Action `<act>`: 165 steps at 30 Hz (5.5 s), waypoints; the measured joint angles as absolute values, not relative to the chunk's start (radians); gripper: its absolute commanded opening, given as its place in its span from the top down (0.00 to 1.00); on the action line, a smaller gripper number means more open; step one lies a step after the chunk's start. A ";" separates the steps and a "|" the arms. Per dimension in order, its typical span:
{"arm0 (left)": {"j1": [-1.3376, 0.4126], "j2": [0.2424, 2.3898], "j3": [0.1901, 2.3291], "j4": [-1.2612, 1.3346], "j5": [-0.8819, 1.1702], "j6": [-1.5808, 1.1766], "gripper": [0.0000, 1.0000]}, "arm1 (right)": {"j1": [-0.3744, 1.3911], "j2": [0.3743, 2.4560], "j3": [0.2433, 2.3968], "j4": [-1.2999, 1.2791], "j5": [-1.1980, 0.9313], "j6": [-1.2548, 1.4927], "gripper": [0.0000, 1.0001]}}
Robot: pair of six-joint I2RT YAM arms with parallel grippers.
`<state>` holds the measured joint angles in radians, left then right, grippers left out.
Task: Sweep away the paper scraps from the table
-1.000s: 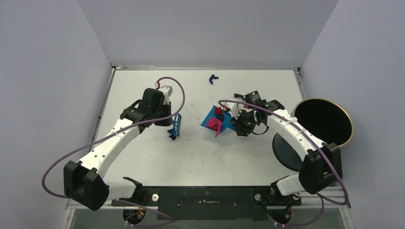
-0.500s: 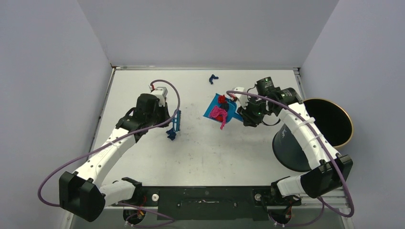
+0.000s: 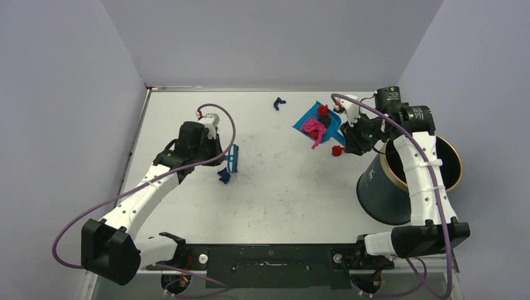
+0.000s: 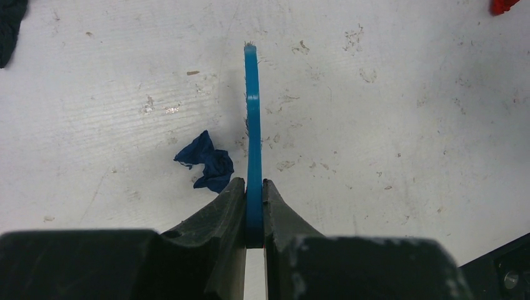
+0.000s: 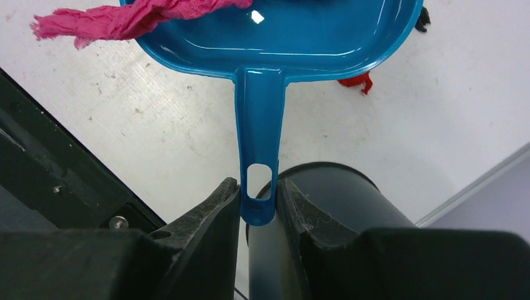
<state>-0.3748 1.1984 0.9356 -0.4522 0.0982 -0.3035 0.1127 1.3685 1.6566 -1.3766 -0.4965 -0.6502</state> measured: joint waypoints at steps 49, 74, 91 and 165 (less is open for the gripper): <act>-0.436 1.173 0.936 -0.487 0.122 -0.329 1.00 | -0.302 1.136 1.600 -1.368 -0.090 -0.369 0.95; -0.489 1.142 0.936 -0.514 0.079 -0.318 0.99 | -0.302 0.957 1.542 -1.413 0.355 -0.632 0.95; -0.469 1.112 0.936 -0.523 0.067 -0.309 0.99 | -0.302 1.100 1.659 -1.390 0.608 -1.126 0.95; -0.403 1.412 1.222 -0.952 -0.263 -0.225 0.99 | 0.651 1.670 1.245 -1.086 -0.305 -0.596 0.95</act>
<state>-0.4030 1.4117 1.2221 -0.9516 -0.2634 -0.2253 0.6506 1.6703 1.2449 -1.0859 -0.3050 -0.5961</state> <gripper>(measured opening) 0.101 0.243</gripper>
